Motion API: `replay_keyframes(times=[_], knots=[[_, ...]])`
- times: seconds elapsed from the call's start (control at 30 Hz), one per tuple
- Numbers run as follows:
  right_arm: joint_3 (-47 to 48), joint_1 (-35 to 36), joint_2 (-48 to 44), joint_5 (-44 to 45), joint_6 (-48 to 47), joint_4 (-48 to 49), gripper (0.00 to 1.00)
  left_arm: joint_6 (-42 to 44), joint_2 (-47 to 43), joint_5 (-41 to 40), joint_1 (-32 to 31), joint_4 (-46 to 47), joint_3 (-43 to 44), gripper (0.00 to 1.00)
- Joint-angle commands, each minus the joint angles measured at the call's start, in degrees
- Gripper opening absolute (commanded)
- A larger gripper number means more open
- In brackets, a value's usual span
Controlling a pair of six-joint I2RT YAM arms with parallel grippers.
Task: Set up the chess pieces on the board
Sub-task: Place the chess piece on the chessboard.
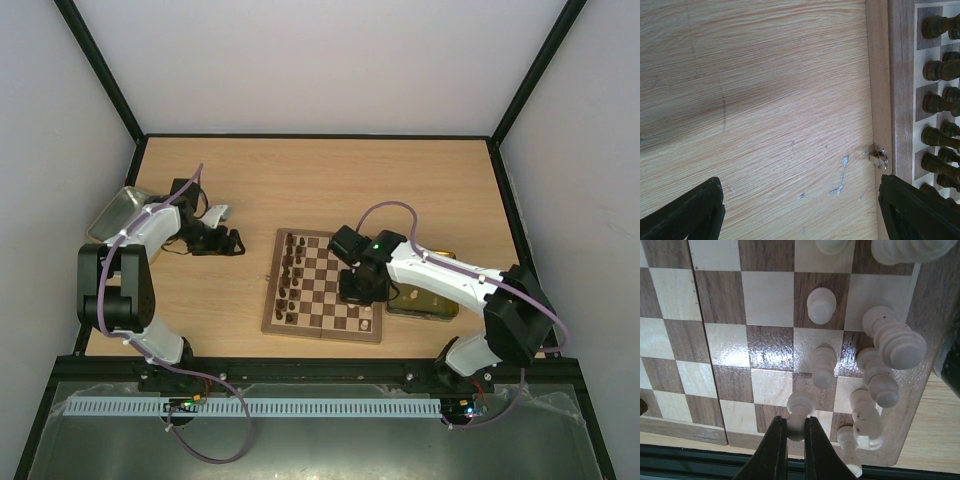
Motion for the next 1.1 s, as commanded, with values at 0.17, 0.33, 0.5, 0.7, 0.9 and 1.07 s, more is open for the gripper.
replay_keyframes(times=[0.17, 0.33, 0.5, 0.7, 0.9, 1.07], knots=[[-2.4, 0.3, 1.0, -0.4, 0.0, 1.8, 0.05, 0.1, 0.6, 0.4, -0.1, -0.7, -0.3, 0.85], [-3.0, 0.3, 1.2, -0.8, 0.0, 2.5, 0.06, 0.1, 0.6, 0.4, -0.1, -0.7, -0.3, 0.85], [-3.1, 0.3, 1.4, -0.6, -0.1, 2.7, 0.08, 0.0, 0.5, 0.3, -0.1, -0.7, -0.3, 0.85], [-2.8, 0.3, 1.6, -0.7, -0.3, 2.8, 0.14, 0.1, 0.3, 0.2, -0.1, -0.7, -0.3, 0.85], [-3.4, 0.3, 1.7, -0.8, -0.5, 2.7, 0.14, 0.0, 0.4, 0.2, -0.1, -0.7, -0.4, 0.85], [-3.4, 0.3, 2.1, -1.2, -0.7, 3.3, 0.13, 0.0, 0.5, 0.2, -0.1, -0.7, -0.4, 0.85]])
